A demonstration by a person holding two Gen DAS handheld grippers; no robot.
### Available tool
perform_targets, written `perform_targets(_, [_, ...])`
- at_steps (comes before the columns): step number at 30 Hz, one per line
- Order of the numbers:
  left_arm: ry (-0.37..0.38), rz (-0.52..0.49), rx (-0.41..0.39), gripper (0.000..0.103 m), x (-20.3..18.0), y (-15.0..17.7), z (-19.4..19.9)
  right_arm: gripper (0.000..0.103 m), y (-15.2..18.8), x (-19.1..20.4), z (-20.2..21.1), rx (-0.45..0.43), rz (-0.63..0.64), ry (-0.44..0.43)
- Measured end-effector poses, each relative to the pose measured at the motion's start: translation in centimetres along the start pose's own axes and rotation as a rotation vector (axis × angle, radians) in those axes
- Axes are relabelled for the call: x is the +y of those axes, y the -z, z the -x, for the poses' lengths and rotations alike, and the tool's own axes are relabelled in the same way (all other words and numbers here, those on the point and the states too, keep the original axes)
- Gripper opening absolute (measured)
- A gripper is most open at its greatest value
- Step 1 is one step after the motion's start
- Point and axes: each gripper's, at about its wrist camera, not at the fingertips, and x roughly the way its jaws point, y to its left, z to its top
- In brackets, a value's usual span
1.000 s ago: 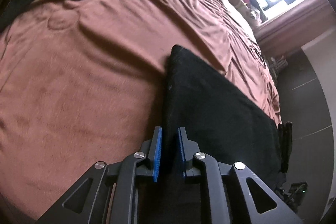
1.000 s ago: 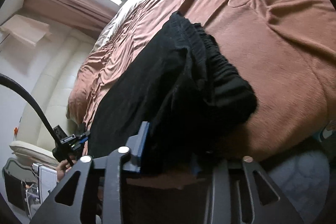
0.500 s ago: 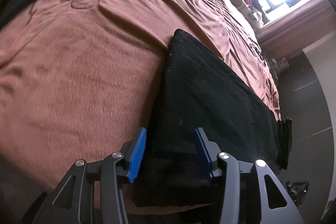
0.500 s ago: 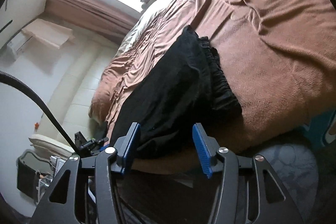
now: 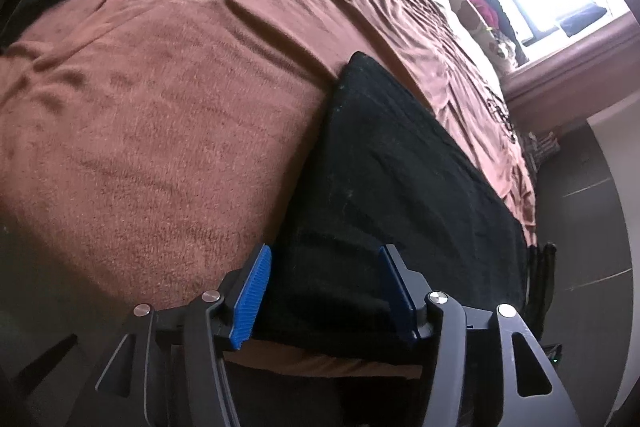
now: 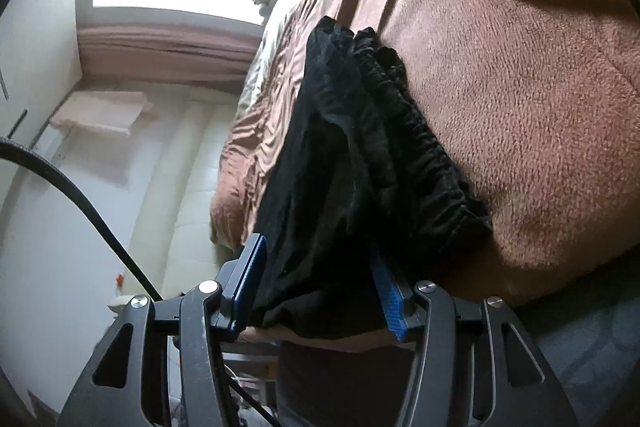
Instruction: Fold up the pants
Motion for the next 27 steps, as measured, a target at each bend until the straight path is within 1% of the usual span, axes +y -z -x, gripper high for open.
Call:
perform_targets(3, [-0.022, 0.008, -0.001, 0.058, 0.0, 0.3, -0.2, 0.049, -0.3, 0.2, 0.5, -0.05, 0.011, -0.013])
perform_targets(4, [-0.029, 0.01, -0.002, 0.058, -0.1, 0.4, -0.3, 0.044, -0.4, 0.4, 0.8, -0.074, 0.019, -0.015])
perform_targets(6, [-0.044, 0.009, 0.003, 0.058, -0.3, 0.3, -0.4, 0.041, -0.7, 1.3, 1.2, -0.112, 0.05, -0.053])
perform_targets(8, [-0.052, 0.002, 0.014, 0.058, -0.4, 0.1, -0.4, 0.041, -0.6, 2.3, 1.5, -0.134, 0.104, -0.112])
perform_targets(11, [-0.065, -0.006, 0.03, 0.058, -0.6, -0.2, -0.5, 0.041, 0.0, 3.4, 1.7, -0.145, 0.182, -0.138])
perform_targets(14, [-0.083, -0.016, 0.036, 0.058, -0.9, -0.1, -0.7, 0.041, 0.2, 3.1, 1.0, -0.136, 0.188, -0.132])
perform_targets(17, [-0.091, -0.019, 0.034, 0.058, -1.0, 0.0, -0.8, 0.041, -0.1, 2.0, 0.9, -0.125, 0.152, -0.124])
perform_targets(20, [-0.086, -0.01, 0.03, 0.058, -0.9, 0.1, -0.7, 0.041, -0.5, 1.2, 0.3, -0.111, 0.108, -0.089])
perform_targets(21, [-0.082, -0.007, 0.029, 0.058, -0.8, 0.1, -0.7, 0.041, -0.6, 1.2, 0.5, -0.104, 0.093, -0.072])
perform_targets(23, [-0.071, 0.003, 0.026, 0.059, -0.6, 0.2, -0.6, 0.041, -1.0, 0.8, -0.4, -0.081, 0.053, -0.02])
perform_targets(24, [-0.062, 0.011, 0.023, 0.059, -0.4, 0.2, -0.5, 0.041, -1.2, 0.7, -0.8, -0.072, 0.043, -0.008])
perform_targets(25, [-0.048, 0.028, 0.017, 0.059, -0.3, 0.2, -0.4, 0.038, -1.3, 0.9, -0.8, -0.07, 0.04, -0.002])
perform_targets(26, [-0.036, 0.042, 0.013, 0.06, -0.1, 0.3, -0.3, 0.033, -1.5, 1.1, -0.9, -0.074, 0.038, 0.001])
perform_targets(27, [-0.017, 0.061, 0.01, 0.061, 0.2, 0.3, -0.2, 0.017, -1.7, 1.4, -0.9, -0.079, 0.041, 0.01])
